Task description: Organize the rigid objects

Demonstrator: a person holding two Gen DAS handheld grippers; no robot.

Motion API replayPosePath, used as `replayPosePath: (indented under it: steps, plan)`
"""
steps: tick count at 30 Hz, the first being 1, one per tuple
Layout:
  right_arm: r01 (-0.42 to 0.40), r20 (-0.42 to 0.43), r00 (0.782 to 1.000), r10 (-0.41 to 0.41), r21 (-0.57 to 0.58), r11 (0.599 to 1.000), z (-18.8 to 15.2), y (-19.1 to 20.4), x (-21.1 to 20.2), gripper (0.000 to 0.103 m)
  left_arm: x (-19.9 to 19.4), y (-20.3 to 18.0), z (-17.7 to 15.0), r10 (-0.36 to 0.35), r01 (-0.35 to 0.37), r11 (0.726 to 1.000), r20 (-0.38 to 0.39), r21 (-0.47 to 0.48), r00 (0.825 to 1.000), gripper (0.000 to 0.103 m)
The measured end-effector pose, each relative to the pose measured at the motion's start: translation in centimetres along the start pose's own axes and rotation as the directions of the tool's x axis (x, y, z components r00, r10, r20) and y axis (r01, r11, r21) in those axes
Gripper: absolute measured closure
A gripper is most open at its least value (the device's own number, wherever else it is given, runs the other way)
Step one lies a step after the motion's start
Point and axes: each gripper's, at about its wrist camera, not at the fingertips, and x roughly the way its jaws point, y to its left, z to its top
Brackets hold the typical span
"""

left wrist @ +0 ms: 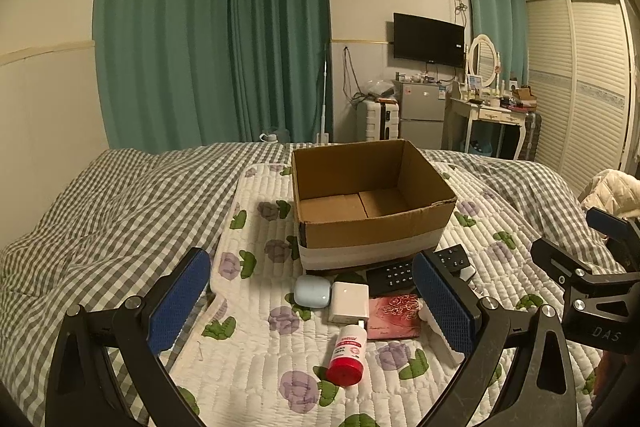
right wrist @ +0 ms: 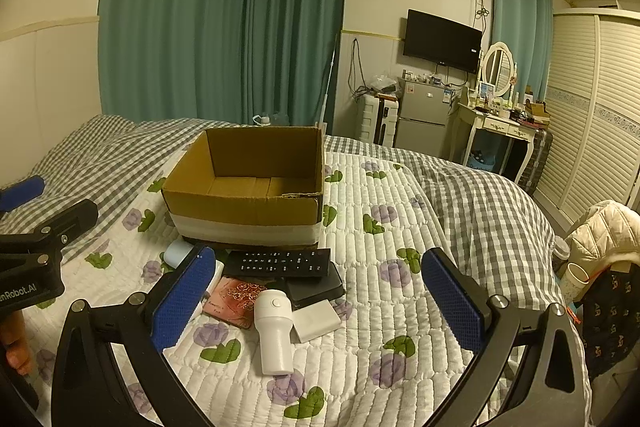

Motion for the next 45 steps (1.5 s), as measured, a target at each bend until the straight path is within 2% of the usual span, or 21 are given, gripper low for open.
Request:
replayPosePath:
  steps: [36, 41, 45]
  plan:
    - [0.013, -0.023, 1.0, -0.013, -0.019, 1.0, 0.2, 0.2, 0.1, 0.0, -1.0, -0.7, 0.7, 0.015, -0.015, 1.0, 0.018, -0.003, 1.0, 0.001]
    - [0.011, -0.034, 0.999, -0.011, -0.021, 1.0, 0.5, 0.2, 0.2, 0.0, -0.5, -0.9, 0.9, 0.026, -0.026, 1.0, 0.002, 0.004, 1.0, 0.0]
    - [0.002, -0.079, 0.997, -0.005, -0.034, 0.999, 0.5, 0.2, 1.5, 0.0, 1.6, -1.0, 0.4, 0.02, -0.02, 1.0, -0.066, 0.001, 0.998, 0.002]
